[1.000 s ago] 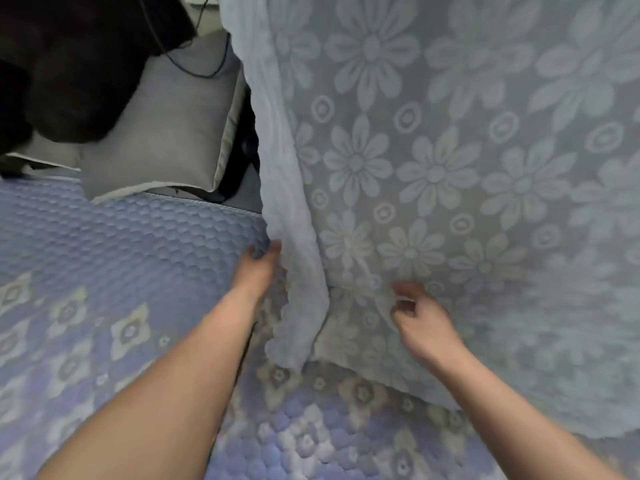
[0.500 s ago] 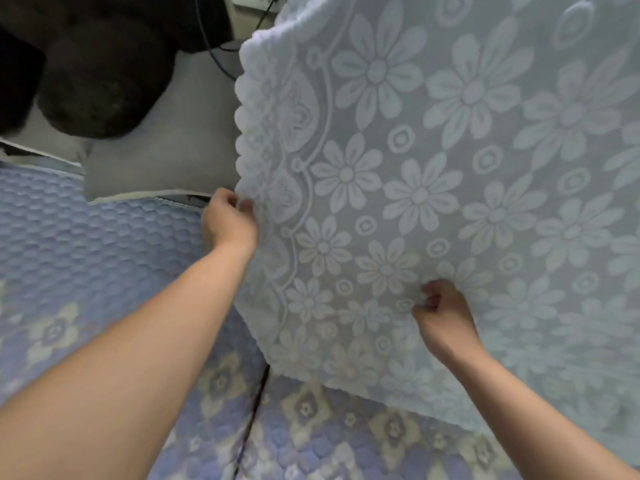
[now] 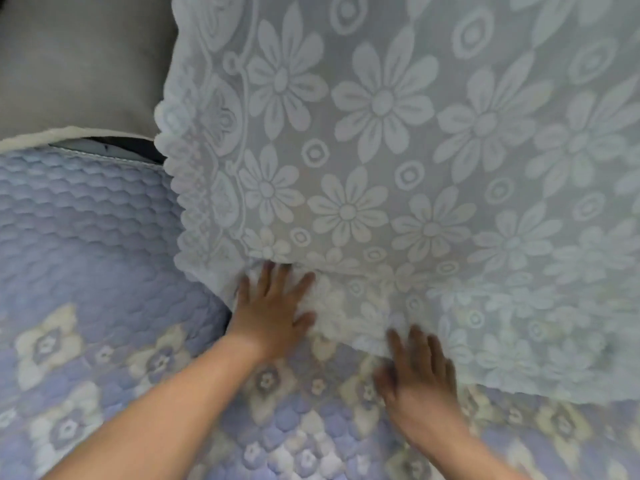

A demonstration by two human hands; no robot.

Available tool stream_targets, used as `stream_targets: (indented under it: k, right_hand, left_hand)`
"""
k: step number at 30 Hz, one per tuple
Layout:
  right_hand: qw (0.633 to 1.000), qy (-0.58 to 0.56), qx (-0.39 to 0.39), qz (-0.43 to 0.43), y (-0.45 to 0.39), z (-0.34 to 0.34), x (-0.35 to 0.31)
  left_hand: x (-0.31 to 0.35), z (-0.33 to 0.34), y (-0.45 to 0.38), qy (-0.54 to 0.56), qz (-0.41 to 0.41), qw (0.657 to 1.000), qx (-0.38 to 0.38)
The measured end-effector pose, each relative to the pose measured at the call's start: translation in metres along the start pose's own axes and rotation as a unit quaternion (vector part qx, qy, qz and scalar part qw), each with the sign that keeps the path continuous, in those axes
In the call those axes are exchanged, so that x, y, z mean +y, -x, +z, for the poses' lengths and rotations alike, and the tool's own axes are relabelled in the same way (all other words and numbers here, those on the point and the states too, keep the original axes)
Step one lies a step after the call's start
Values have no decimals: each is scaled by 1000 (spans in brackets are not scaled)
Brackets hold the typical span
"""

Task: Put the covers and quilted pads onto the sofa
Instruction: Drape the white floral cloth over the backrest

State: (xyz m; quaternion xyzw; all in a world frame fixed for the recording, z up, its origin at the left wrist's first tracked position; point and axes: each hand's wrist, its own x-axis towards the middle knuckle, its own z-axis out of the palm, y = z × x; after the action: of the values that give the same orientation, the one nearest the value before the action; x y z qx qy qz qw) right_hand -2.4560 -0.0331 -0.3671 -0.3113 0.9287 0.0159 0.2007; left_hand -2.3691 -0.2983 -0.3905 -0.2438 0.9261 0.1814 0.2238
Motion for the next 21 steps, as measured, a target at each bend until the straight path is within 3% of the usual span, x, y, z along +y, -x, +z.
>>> stream_targets:
  k: [4, 6, 8, 10, 12, 14, 17, 19, 21]
  right_hand:
    - [998, 16, 14, 53, -98, -1, 7]
    - [996, 42, -1, 79, -132, -3, 11]
    - [994, 32, 38, 97, -122, 2, 8]
    - [990, -20, 92, 108, -77, 5, -10]
    - [994, -32, 94, 52, -37, 10, -31]
    - [996, -31, 88, 12, -46, 17, -40]
    - [994, 29, 105, 23, -120, 14, -43]
    - [985, 73, 157, 13, -149, 14, -38]
    - [977, 22, 210, 13, -133, 19, -43]
  left_hand:
    - [17, -3, -54, -17, -20, 996, 90]
    - [22, 13, -44, -6, -46, 985, 167]
    - [27, 33, -15, 43, -101, 973, 202]
    - [32, 47, 17, 97, -174, 961, 193]
    - [29, 48, 33, 128, -193, 959, 161]
    - [18, 36, 14, 122, -168, 969, 136]
    - [0, 0, -56, 114, -117, 978, 133]
    - [-8, -5, -92, 95, -103, 983, 119]
    - [-7, 0, -96, 80, -109, 979, 150]
